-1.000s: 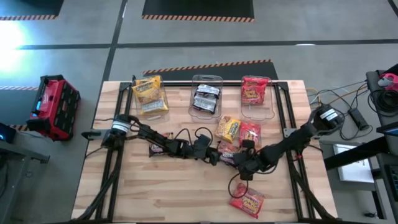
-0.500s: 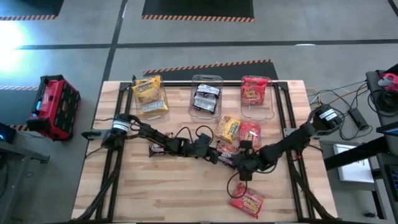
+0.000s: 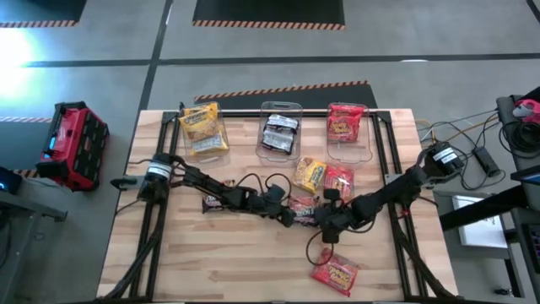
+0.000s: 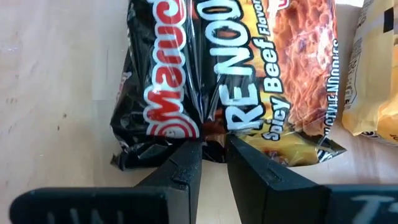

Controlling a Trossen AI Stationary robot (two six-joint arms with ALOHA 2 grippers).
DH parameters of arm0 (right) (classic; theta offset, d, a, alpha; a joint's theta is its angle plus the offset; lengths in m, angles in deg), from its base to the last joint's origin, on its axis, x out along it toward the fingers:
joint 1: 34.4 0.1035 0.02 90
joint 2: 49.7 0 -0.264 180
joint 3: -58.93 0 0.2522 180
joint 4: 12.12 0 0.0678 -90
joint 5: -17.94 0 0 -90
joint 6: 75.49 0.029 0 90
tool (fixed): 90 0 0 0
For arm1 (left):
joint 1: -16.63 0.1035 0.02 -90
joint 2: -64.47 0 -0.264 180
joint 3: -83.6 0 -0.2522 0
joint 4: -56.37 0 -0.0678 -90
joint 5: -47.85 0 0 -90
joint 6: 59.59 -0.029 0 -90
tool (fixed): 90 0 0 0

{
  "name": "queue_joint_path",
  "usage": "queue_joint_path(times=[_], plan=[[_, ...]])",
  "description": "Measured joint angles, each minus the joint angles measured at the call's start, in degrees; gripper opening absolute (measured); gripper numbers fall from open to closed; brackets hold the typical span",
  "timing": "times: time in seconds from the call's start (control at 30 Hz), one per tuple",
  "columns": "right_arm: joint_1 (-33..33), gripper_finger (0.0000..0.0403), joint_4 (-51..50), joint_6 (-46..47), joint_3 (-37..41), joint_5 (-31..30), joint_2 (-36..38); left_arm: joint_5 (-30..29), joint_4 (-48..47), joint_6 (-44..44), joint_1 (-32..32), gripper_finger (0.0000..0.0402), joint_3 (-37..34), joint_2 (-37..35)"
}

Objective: Sort Maruchan noodles
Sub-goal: Put the black noodle pack into the middle transparent bin

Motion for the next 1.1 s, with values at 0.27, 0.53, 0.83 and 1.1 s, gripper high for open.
queue_joint_path(times=[0.27, 0.53, 0.83, 1.1], plan=[[-0.2, 0.0068, 2.0, -1.5, 0.1, 0.0, -2.9, -2.3, 1.0, -0.7, 0.0, 0.0213, 0.6, 0.7], [-0.2, 0.0068, 2.2, -1.6, 0.1, 0.3, -0.6, -4.3, 2.3, -1.6, 0.3, 0.0210, 1.0, 0.8], [-0.3, 0.0069, 0.8, -1.9, 0.0, 0.8, 5.5, -2.4, 4.2, -1.9, 0.3, 0.0161, 1.3, 0.3], [-0.3, 0.0121, -4.9, 0.8, 0.2, 3.8, 11.5, -1.2, 5.5, -3.1, 0.2, 0.0135, 1.3, 0.3]])
